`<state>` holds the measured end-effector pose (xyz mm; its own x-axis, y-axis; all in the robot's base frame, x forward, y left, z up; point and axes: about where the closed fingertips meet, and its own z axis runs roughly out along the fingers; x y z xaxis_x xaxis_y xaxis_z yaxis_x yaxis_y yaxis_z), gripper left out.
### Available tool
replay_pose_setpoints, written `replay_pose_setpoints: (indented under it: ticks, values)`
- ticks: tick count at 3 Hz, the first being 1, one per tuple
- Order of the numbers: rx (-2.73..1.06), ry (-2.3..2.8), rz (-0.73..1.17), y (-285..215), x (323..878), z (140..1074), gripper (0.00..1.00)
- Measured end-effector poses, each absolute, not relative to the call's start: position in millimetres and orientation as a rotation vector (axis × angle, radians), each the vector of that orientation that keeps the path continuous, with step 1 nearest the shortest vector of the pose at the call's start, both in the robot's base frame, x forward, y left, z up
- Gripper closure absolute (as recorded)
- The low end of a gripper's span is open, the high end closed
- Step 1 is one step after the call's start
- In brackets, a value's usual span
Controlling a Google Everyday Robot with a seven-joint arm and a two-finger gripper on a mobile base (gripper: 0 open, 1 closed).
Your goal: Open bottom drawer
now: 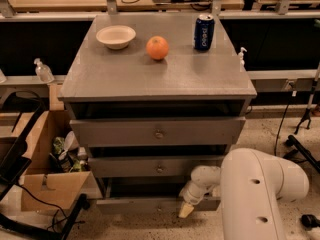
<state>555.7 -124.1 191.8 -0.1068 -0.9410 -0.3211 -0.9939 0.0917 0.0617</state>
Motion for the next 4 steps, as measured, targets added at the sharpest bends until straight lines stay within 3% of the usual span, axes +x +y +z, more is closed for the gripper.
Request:
replay_pose_setpoints:
  ticks: [1,2,3,4]
  values:
    - [-1.953,2.164,0.391,-124,556,192,0.00]
    - [-1.954,2.164,0.393,-124,555,192,0.04]
    - [-1.956,2.165,0.397,-123,553,190,0.27]
    - [-1.951,2.264,0.389,-125,517,199,0.58]
